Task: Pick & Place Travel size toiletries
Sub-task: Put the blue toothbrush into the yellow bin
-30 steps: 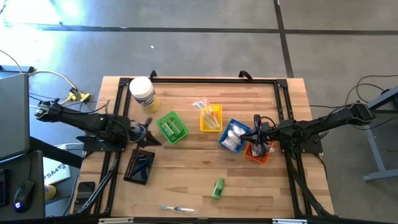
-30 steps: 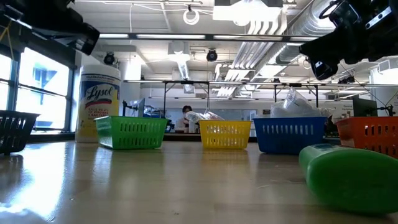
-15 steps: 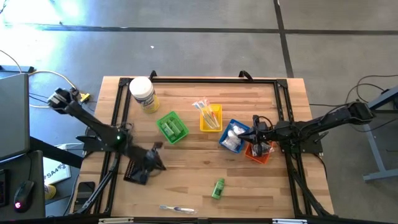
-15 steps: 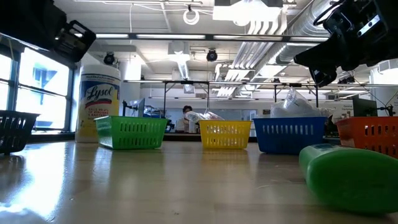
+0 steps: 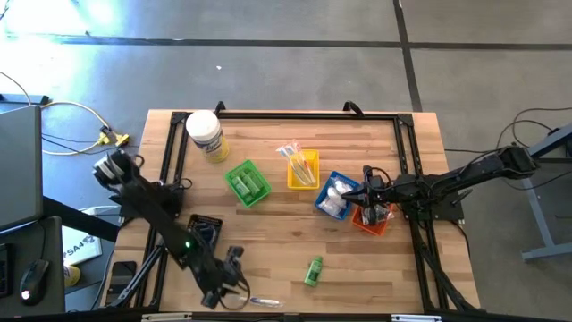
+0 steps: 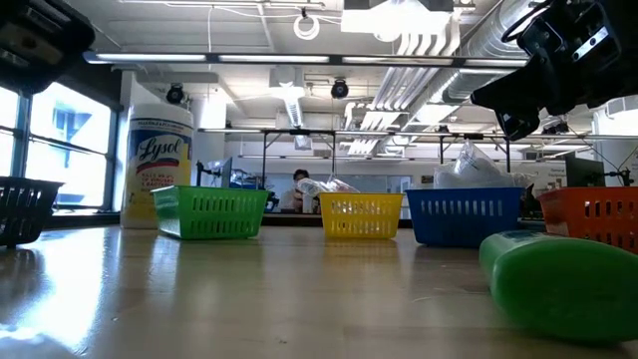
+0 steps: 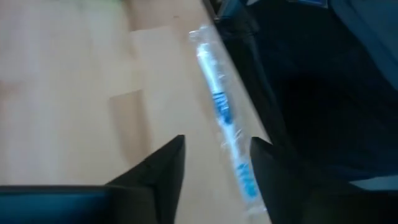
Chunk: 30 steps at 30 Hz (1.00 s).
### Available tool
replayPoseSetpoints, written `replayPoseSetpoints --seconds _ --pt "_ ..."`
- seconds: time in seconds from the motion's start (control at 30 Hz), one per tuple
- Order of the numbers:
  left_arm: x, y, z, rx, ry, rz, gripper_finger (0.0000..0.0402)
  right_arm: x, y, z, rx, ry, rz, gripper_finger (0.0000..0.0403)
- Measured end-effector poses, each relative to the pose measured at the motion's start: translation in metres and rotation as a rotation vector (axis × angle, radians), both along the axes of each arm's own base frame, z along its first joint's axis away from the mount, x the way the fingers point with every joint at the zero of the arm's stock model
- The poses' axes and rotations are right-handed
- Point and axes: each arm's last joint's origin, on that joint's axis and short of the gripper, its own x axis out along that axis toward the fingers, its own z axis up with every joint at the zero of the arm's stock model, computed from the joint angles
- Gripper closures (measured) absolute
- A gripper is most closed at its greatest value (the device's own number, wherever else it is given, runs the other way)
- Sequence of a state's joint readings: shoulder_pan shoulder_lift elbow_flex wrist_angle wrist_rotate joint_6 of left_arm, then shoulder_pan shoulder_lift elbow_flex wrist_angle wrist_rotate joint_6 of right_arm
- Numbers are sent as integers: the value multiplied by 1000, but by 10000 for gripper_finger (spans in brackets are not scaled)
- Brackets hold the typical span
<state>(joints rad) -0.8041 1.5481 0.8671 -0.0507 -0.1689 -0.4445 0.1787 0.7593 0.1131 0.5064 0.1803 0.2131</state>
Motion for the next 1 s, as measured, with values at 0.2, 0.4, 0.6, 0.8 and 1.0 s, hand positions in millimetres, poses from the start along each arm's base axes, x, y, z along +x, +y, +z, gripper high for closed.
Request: replayPoseSetpoints --seconds 0.2,0.4,0.6,0.8,1.0 --pt "23 -33 -7 12 18 -25 171 0 0 0 0 -1 0 394" --pt "33 -47 -24 72 156 2 163 0 0 1 -4 -11 1 394" --pt "28 -58 -41 84 241 24 162 0 0 2 -4 -21 2 394" --pt "26 -58 -49 115 288 71 162 0 0 2 -4 -23 1 394" --pt "20 -47 -54 248 323 151 200 0 0 3 -4 -29 2 394"
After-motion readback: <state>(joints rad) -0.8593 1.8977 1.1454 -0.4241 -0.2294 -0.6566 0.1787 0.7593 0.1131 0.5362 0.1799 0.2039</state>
